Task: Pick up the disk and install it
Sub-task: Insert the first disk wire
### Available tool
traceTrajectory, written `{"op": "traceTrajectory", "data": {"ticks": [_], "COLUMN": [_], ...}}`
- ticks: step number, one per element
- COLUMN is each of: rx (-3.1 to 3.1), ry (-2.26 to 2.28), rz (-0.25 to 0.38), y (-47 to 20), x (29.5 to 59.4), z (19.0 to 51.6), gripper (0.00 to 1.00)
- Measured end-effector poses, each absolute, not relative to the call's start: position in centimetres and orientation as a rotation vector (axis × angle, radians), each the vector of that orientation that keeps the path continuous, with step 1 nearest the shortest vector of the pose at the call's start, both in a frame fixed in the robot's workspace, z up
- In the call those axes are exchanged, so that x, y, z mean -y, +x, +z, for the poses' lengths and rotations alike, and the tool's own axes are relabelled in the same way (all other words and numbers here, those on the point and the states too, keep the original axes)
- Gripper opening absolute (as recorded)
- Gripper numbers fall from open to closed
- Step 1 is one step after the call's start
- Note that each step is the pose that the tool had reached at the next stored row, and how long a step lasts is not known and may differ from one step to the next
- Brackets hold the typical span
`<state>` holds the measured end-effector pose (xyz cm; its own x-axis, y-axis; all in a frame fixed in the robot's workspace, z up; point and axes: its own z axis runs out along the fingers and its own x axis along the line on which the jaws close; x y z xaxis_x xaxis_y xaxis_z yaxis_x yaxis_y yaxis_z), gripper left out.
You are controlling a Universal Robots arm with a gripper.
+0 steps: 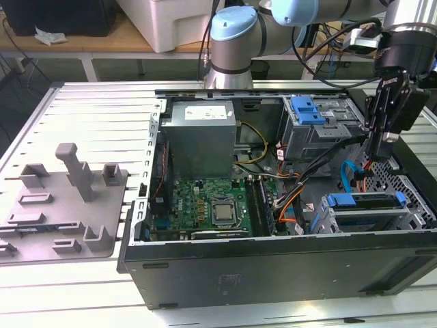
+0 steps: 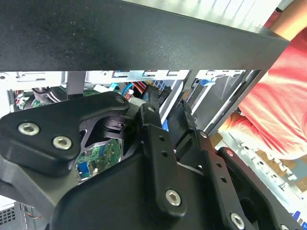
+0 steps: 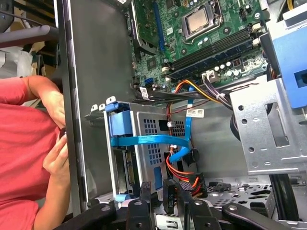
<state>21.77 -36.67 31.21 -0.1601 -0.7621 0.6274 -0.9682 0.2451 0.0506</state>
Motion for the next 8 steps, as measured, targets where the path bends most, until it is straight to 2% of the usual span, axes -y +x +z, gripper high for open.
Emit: {"op": "traceTrajectory", "data": {"ticks": [8], "rx": [1.987], "ry": [1.569], "rz": [0.508], "y": [21.78], "x": [36.67], "z": [31.13], "gripper": [0.35]}}
